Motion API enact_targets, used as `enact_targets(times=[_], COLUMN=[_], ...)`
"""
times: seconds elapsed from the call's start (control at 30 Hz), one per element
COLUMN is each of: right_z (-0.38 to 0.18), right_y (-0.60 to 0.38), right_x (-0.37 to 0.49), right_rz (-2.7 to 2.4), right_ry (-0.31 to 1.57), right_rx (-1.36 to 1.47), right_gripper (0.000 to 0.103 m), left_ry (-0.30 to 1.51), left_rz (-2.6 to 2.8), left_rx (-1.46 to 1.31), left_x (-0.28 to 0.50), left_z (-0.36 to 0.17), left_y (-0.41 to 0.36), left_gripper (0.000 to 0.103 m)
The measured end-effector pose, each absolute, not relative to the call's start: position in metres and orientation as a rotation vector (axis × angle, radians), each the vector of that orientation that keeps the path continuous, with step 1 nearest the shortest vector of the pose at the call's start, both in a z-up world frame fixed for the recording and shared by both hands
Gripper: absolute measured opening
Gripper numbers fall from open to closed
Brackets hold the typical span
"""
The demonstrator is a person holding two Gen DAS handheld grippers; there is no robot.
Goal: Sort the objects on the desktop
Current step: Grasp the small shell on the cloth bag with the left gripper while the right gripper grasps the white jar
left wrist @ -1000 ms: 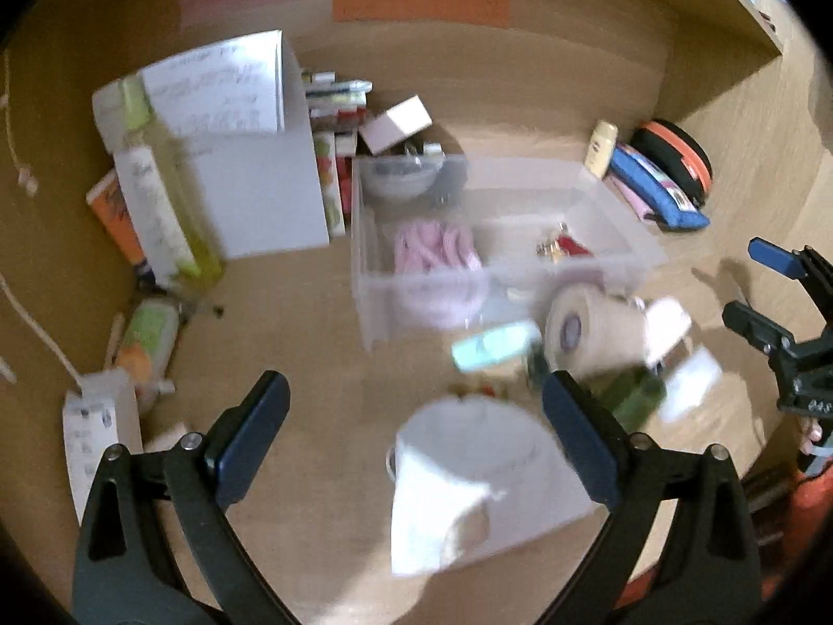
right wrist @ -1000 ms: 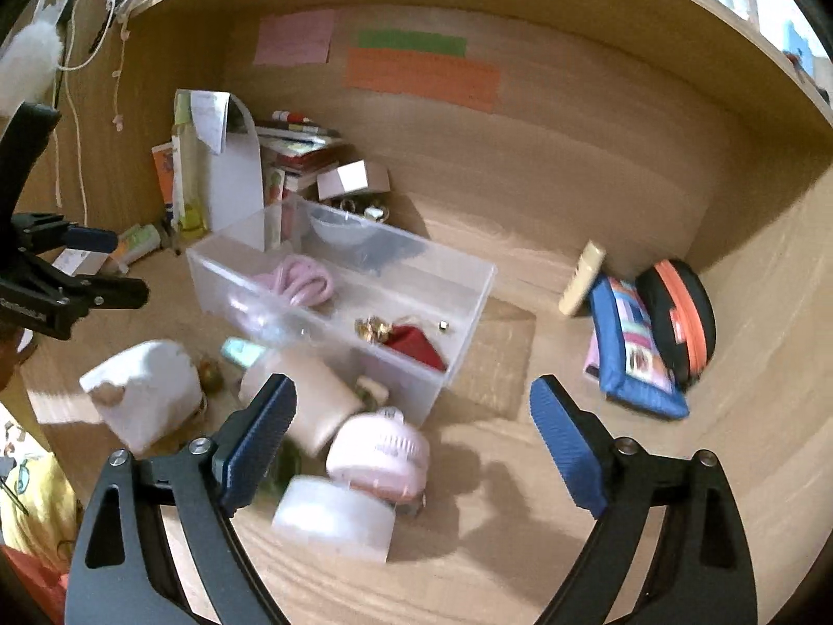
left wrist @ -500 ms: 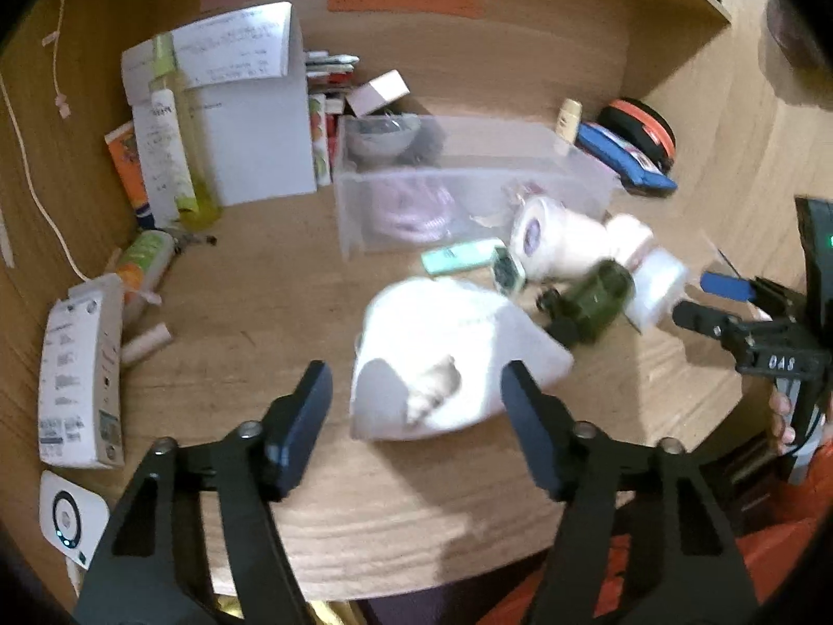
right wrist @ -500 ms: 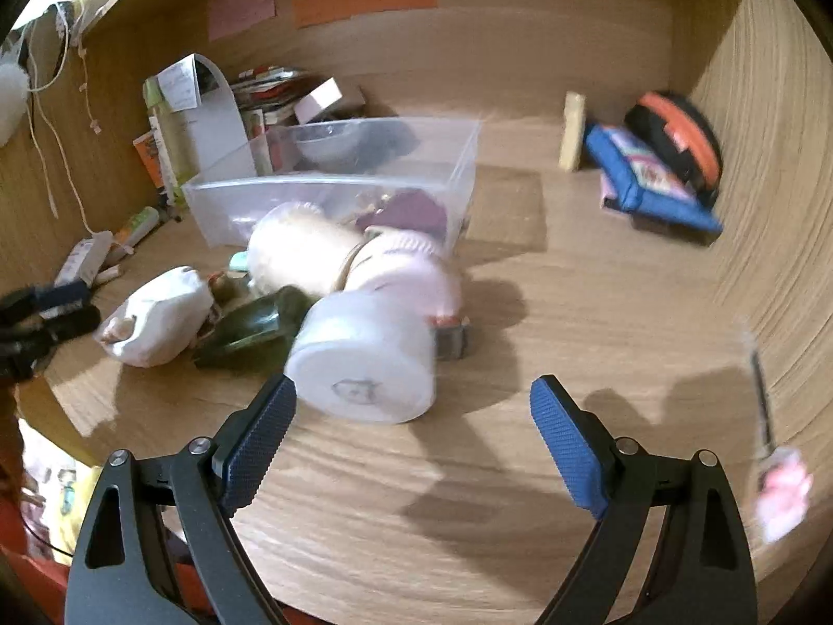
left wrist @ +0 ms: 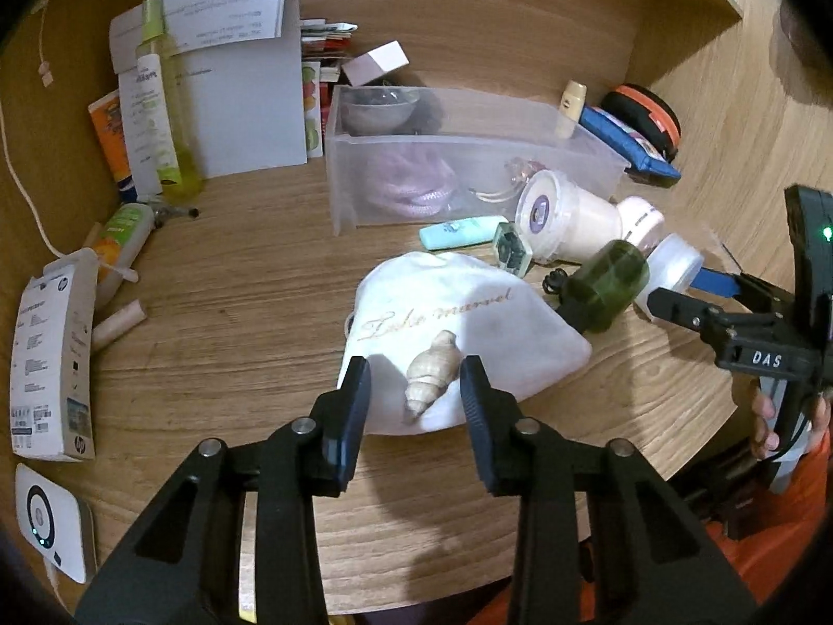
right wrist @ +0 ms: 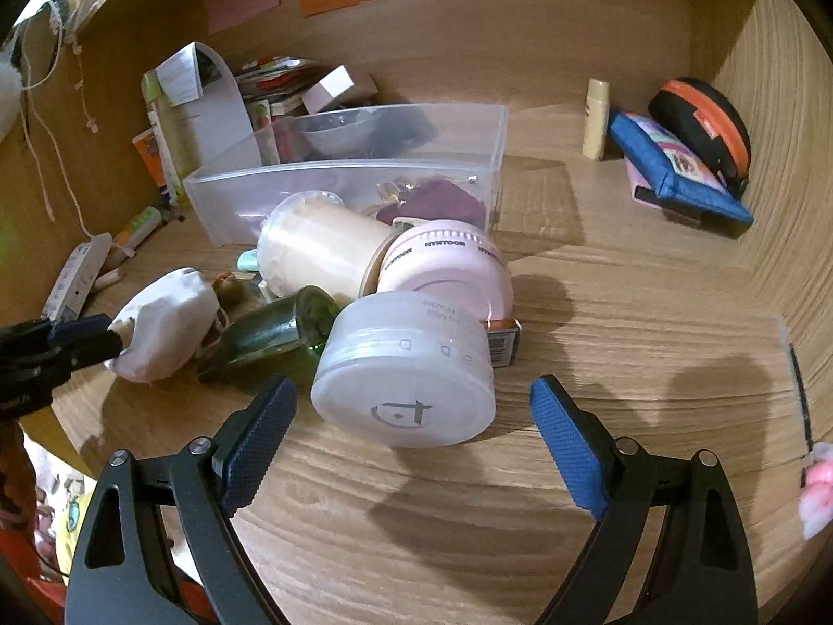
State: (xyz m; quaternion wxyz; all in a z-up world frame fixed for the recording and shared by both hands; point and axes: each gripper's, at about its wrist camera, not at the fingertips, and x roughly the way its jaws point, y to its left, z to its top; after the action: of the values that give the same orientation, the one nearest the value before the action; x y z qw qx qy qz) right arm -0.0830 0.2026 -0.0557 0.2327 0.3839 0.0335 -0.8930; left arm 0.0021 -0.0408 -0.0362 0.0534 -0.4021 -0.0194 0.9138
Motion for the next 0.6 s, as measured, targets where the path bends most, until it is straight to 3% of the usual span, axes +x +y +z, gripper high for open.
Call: enact_targets(times=[0.27, 0.4, 0.5, 0.6], right_z=[-0.0591, -0.058, -0.0577, -0.0577], right_y=[0.2047, 0.2043, 0.2043, 0.2053], right_x=[-0.0896, -0.0896, -0.0895, -0.0882], right_rz=[-2.463, -2.468, -2.459, -2.475], right_ry=[0.034, 0.042, 0.039, 0.048], right_rx=[1.064, 1.048, 1.035, 1.028], right_gripper=[0.088, 0.076, 0.063, 0.063], left_ry=[-0.077, -0.077, -0.06, -0.07], left_rz=[2.776, 2.782, 2.798, 2.808], left_rx=[-1.224, -1.208, -1.189, -1.182], left_x=[-0.0044, -0.0038, -0.0015, 0.0011], left_z=[-0.0426, -0.0431, -0.0439, -0.0453], left_y=[-0.0376, -0.0359, -0.0338, -0.0346], left_gripper=[0.034, 0.021, 0.02, 0.02])
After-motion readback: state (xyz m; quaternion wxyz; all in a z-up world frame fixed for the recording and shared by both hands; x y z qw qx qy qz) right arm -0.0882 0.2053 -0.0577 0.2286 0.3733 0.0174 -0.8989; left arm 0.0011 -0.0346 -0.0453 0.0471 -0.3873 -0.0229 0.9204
